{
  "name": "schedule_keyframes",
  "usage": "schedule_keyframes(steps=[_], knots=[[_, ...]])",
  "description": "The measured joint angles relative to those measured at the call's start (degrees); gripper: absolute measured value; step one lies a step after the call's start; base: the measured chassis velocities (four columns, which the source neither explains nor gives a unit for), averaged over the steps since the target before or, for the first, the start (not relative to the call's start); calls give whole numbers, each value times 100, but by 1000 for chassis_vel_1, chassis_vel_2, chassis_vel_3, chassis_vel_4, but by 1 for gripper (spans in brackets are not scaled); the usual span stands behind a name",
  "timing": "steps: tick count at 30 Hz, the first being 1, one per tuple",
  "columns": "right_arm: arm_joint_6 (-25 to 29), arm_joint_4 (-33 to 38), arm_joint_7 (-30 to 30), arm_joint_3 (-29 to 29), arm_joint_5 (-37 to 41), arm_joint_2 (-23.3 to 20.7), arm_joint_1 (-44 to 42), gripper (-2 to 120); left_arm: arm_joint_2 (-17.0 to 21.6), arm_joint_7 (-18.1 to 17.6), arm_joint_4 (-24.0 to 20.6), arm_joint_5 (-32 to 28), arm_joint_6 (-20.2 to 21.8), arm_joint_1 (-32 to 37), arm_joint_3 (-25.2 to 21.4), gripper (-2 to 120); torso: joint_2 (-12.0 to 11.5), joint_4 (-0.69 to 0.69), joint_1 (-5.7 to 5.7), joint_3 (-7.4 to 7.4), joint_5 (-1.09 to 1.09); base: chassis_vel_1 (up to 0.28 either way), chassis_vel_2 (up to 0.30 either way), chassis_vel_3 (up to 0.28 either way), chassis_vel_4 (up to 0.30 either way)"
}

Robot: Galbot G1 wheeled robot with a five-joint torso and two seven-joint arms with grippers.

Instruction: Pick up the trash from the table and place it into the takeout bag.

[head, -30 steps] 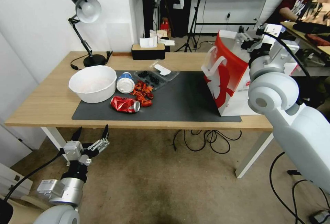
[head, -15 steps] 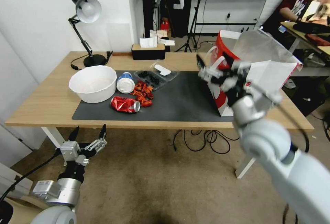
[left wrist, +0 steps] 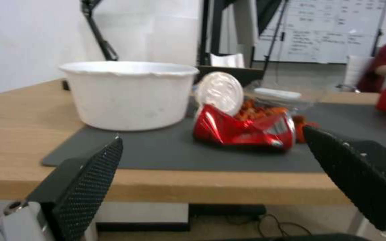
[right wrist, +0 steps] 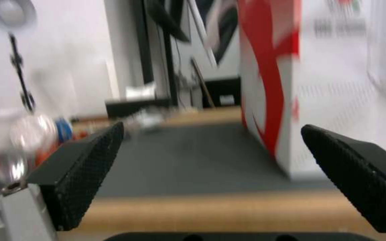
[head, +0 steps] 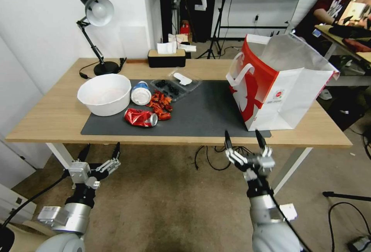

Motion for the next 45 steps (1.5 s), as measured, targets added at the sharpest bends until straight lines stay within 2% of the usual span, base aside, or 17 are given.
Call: schedule_keyframes(steps=[2,11,45], knots=[[-136,-101,129,-72,-9,3,-80,100,-5,138,140,19,-117,-1,-15,100,0,1,-1,0,1,0,0,0,0],[-430,-255,228,-155,135,-39,25,100,-25,176,203,10,-179,1,-53,100,0,1,1,1,1,0,0,0,0],[-371,-206,-33,-120,250,-51,125,100,5,171,358,-95,-219,-84,-43,100,0,1,1,1,1,0,0,0,0]])
